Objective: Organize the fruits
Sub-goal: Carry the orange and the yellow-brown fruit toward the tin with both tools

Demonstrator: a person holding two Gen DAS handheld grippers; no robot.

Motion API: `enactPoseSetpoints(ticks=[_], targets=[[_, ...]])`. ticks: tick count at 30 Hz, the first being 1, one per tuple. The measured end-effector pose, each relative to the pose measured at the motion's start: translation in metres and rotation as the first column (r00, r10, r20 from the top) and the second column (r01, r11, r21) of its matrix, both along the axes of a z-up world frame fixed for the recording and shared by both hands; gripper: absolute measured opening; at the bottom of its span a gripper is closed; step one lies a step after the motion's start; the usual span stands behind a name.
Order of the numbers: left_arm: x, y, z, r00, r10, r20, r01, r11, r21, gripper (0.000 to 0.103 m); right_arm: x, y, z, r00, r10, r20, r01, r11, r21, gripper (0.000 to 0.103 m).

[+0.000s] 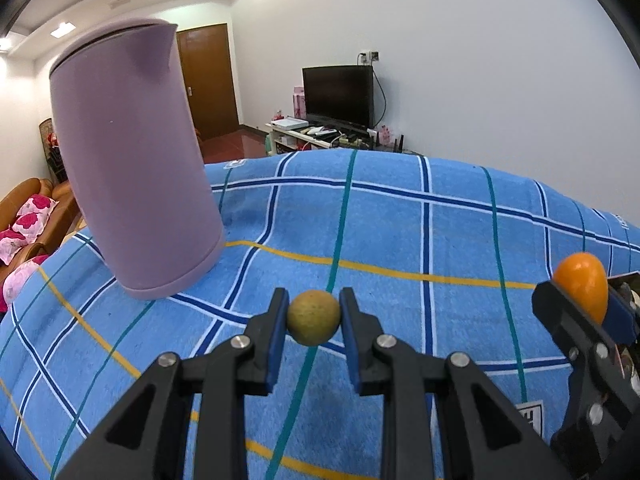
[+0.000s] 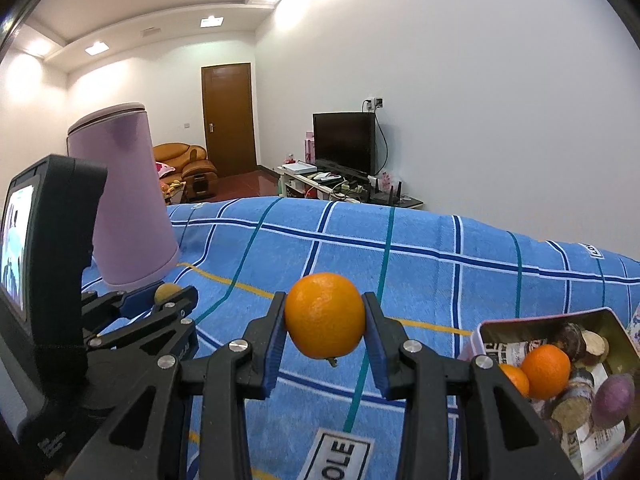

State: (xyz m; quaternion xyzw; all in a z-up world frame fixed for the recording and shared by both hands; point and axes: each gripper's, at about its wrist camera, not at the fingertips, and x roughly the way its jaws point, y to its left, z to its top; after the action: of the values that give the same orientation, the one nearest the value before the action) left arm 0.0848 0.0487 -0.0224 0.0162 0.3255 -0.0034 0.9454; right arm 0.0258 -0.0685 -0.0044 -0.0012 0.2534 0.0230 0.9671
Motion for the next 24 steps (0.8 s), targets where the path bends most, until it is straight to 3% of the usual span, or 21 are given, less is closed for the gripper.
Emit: enactPoseSetpoints(ticks=[24], targets=[[-0.049,0.000,0.007,0.996,0.005,0.088,-0.003,1.000,-0.023,0.027,-0.041,-0.007,0.002,1.000,-0.026,0.012,0.026,1.000,-0.013,0.039]])
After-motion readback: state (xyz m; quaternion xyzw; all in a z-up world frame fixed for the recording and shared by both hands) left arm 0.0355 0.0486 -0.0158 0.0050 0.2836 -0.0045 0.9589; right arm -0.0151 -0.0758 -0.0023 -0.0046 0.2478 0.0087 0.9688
